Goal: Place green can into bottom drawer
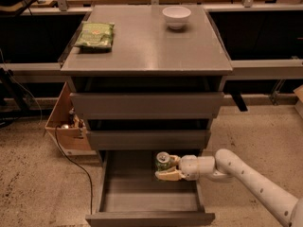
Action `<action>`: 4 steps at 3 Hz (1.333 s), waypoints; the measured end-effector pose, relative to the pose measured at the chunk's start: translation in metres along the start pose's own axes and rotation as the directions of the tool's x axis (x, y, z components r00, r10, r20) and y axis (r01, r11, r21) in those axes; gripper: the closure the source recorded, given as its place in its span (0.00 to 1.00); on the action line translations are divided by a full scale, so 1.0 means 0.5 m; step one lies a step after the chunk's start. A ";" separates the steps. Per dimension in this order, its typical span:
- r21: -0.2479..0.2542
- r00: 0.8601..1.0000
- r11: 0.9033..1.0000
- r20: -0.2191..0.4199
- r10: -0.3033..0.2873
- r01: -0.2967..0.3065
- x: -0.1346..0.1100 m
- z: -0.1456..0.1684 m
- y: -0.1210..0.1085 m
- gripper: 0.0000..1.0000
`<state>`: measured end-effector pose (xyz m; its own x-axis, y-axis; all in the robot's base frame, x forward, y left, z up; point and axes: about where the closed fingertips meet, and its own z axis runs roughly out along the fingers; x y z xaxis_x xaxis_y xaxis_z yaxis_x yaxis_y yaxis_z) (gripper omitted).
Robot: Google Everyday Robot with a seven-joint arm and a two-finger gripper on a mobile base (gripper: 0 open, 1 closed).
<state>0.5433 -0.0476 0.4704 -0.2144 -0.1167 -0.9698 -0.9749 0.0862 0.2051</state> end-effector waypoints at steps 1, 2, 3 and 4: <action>0.013 0.996 1.000 -0.081 0.025 -0.024 0.069 0.000 -0.017 1.00; 0.030 0.975 0.999 -0.217 0.046 -0.040 0.162 0.005 -0.039 1.00; 0.040 0.954 0.998 -0.296 0.051 -0.040 0.225 0.010 -0.050 1.00; 0.041 0.953 0.998 -0.297 0.051 -0.040 0.226 0.010 -0.050 1.00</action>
Offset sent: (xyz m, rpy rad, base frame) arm 0.0050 -0.0228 -0.1138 -0.3314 0.0839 0.0143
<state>0.5436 -0.0579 0.3550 -0.2714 -0.4012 -0.8749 -0.9623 0.1311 0.2384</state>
